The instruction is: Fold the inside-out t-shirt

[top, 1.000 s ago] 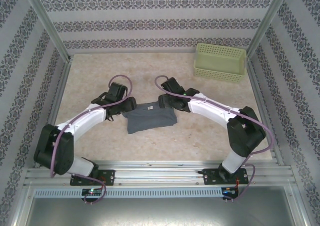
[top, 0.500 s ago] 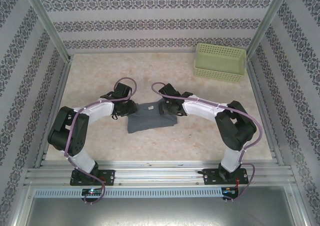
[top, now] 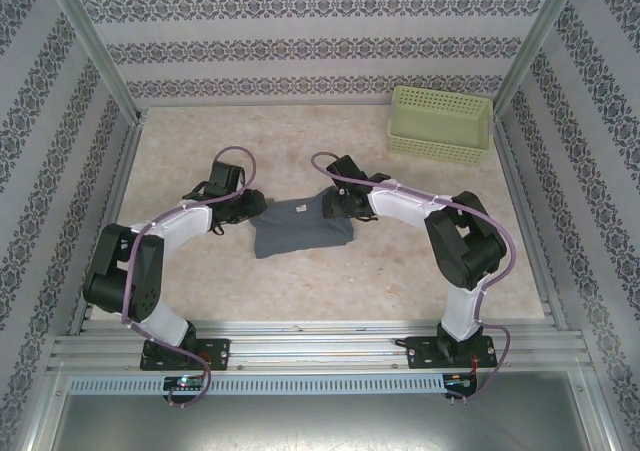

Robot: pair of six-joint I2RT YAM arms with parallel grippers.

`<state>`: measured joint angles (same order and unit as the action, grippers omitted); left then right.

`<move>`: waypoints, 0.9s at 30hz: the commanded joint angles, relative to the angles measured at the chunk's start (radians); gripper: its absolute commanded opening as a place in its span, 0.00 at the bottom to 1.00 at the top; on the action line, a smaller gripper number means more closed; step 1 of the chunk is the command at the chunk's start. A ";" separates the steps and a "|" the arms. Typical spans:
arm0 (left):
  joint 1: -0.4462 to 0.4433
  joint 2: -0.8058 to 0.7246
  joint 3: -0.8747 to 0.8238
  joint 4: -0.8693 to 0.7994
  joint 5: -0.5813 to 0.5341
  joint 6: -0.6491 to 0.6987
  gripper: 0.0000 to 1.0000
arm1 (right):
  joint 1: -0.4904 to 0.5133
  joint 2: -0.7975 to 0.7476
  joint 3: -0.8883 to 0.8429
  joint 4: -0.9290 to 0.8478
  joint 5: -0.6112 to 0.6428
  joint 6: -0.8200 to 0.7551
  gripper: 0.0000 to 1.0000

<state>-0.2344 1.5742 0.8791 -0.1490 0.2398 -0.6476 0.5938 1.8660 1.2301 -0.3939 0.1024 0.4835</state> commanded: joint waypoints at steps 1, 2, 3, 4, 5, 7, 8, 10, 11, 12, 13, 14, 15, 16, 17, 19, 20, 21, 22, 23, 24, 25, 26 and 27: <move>0.014 -0.060 0.017 -0.125 -0.072 0.026 0.52 | 0.021 -0.083 -0.001 -0.049 0.064 -0.027 0.80; 0.014 -0.074 0.021 -0.155 -0.085 0.028 0.55 | 0.031 -0.104 -0.010 -0.058 0.083 -0.029 0.81; 0.014 -0.095 0.025 -0.189 -0.094 0.026 0.57 | 0.043 -0.128 -0.020 -0.070 0.102 -0.031 0.82; 0.011 -0.120 0.021 -0.217 -0.101 0.019 0.59 | 0.058 -0.149 -0.030 -0.080 0.118 -0.034 0.82; 0.007 -0.143 0.013 -0.232 -0.105 0.013 0.59 | 0.075 -0.170 -0.038 -0.087 0.131 -0.032 0.82; -0.004 -0.201 -0.018 -0.244 -0.108 0.003 0.61 | 0.119 -0.202 -0.055 -0.088 0.137 -0.021 0.84; -0.006 -0.224 -0.037 -0.244 -0.105 0.000 0.61 | 0.142 -0.210 -0.061 -0.082 0.127 -0.015 0.84; -0.017 -0.250 -0.063 -0.238 -0.086 -0.008 0.61 | 0.184 -0.201 -0.057 -0.090 0.126 0.003 0.85; -0.032 -0.256 -0.071 -0.235 -0.079 -0.014 0.61 | 0.201 -0.191 -0.057 -0.096 0.130 0.018 0.85; -0.056 -0.259 -0.074 -0.238 -0.081 -0.024 0.61 | 0.209 -0.182 -0.058 -0.099 0.135 0.038 0.85; -0.095 -0.259 -0.072 -0.246 -0.096 -0.039 0.61 | 0.212 -0.176 -0.067 -0.097 0.130 0.066 0.85; -0.141 -0.258 -0.070 -0.255 -0.123 -0.062 0.61 | 0.212 -0.177 -0.087 -0.077 0.109 0.094 0.85; -0.186 -0.256 -0.068 -0.257 -0.150 -0.087 0.61 | 0.211 -0.183 -0.111 -0.049 0.096 0.113 0.85; -0.233 -0.254 -0.068 -0.256 -0.175 -0.113 0.61 | 0.212 -0.194 -0.138 -0.016 0.086 0.132 0.85; -0.278 -0.247 -0.069 -0.247 -0.199 -0.137 0.61 | 0.212 -0.204 -0.158 0.007 0.077 0.149 0.85; -0.336 -0.222 -0.075 -0.209 -0.221 -0.165 0.61 | 0.207 -0.214 -0.189 0.032 0.073 0.180 0.84; -0.352 -0.195 -0.075 -0.186 -0.220 -0.174 0.60 | 0.203 -0.210 -0.204 0.048 0.068 0.195 0.84; -0.357 -0.170 -0.073 -0.175 -0.217 -0.179 0.60 | 0.195 -0.206 -0.218 0.064 0.058 0.206 0.84; -0.359 -0.136 -0.066 -0.172 -0.217 -0.182 0.58 | 0.185 -0.196 -0.230 0.090 0.038 0.216 0.83; -0.358 -0.103 -0.054 -0.181 -0.232 -0.180 0.57 | 0.175 -0.181 -0.239 0.109 0.018 0.221 0.83; -0.357 -0.078 -0.045 -0.192 -0.253 -0.176 0.56 | 0.169 -0.163 -0.239 0.123 0.008 0.222 0.82; -0.351 -0.054 -0.040 -0.192 -0.276 -0.169 0.56 | 0.163 -0.140 -0.236 0.135 -0.001 0.220 0.82; -0.340 -0.030 -0.038 -0.185 -0.286 -0.156 0.54 | 0.157 -0.115 -0.226 0.142 -0.009 0.215 0.81; -0.325 -0.012 -0.035 -0.182 -0.294 -0.146 0.53 | 0.153 -0.094 -0.215 0.148 -0.020 0.212 0.81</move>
<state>-0.5823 1.5215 0.8196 -0.3367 0.0219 -0.7906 0.7609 1.7134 1.0050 -0.3077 0.1223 0.6689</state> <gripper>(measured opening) 0.540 0.812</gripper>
